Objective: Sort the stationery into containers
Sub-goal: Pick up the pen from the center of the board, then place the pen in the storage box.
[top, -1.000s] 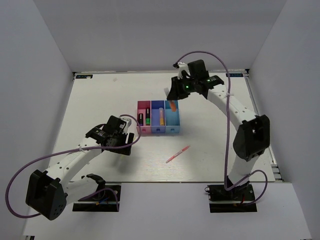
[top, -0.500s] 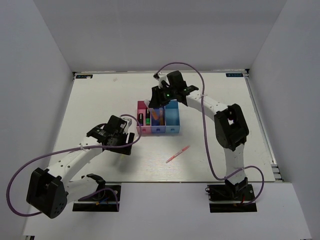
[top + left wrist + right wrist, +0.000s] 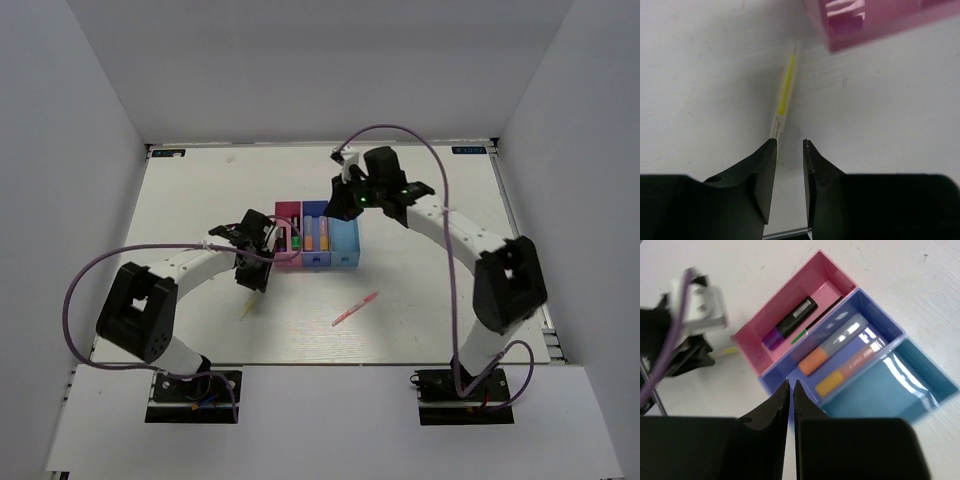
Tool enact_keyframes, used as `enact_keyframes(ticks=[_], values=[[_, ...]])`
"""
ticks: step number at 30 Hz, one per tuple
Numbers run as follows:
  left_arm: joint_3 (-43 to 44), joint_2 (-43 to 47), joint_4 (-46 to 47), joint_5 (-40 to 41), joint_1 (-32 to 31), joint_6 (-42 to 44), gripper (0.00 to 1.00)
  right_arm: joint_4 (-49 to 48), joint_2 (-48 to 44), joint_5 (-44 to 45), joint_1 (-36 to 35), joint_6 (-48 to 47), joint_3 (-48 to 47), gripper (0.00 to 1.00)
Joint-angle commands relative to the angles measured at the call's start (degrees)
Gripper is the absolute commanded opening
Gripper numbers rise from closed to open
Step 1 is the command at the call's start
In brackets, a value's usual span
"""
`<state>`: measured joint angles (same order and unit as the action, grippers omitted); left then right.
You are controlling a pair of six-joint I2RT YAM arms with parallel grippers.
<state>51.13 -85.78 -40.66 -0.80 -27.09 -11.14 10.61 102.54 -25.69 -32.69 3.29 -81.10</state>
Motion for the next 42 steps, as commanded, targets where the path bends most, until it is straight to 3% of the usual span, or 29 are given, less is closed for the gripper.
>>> enact_keyframes(ticks=[1, 10, 13, 15, 17, 21, 22, 25, 27, 28, 33, 38, 42], values=[[2.47, -3.07, 1.38, 0.53, 0.28, 0.68, 0.38, -0.15, -10.59, 0.03, 1.83, -4.68, 6.63, 0.09], [2.65, -6.59, 1.03, 6.07, 0.29, 0.77, 0.41, -0.07, -25.53, -1.38, 5.00, -8.02, 21.85, 0.09], [2.13, -7.64, 0.68, 6.77, 0.11, 1.03, 0.29, 5.54, -27.91, -3.30, 5.53, -12.31, 23.27, 0.09], [1.95, -8.17, 0.41, 6.86, 0.20, 0.68, 0.13, 9.23, -29.58, -6.98, 5.70, -18.10, 22.75, 0.11], [2.21, -8.35, -0.03, 6.77, 0.11, 0.50, 0.00, 17.15, -32.12, -9.80, 5.96, -27.47, 22.56, 0.19], [3.00, -4.06, -4.05, 5.20, -1.29, -0.90, 0.00, 27.51, -37.76, -16.65, 6.15, -45.10, 27.12, 0.53], [3.01, -1.61, -4.68, 3.89, -1.73, -1.43, 0.00, 30.84, -38.38, -17.11, 6.32, -48.08, 27.74, 0.67], [4.41, 6.20, -6.53, 1.25, -3.67, -2.92, 0.00, 38.41, -39.61, -21.13, 6.32, -67.80, 29.41, 0.78], [7.04, 7.64, -7.50, -0.42, -4.46, -4.07, 0.00, 43.25, -39.44, -24.03, 6.32, -78.12, 30.91, 0.78], [9.57, 8.51, -8.11, -1.04, -4.90, -4.50, 0.00, 44.48, -39.00, -24.58, 6.06, -88.44, 34.22, 0.78], [20.83, 6.34, -7.59, -4.47, -5.78, -8.72, 0.00, 35.38, -31.21, -20.46, 5.53, -104.15, 38.47, 0.72], [34.71, -2.98, -7.05, -5.44, -7.27, -11.01, 0.00, 31.31, -23.81, -18.08, 5.26, -103.14, 34.01, 0.65], [50.32, -15.37, -8.64, -5.18, -8.24, -13.02, 0.00, 28.61, -23.96, -18.52, 5.35, -100.68, 35.21, 0.62]])
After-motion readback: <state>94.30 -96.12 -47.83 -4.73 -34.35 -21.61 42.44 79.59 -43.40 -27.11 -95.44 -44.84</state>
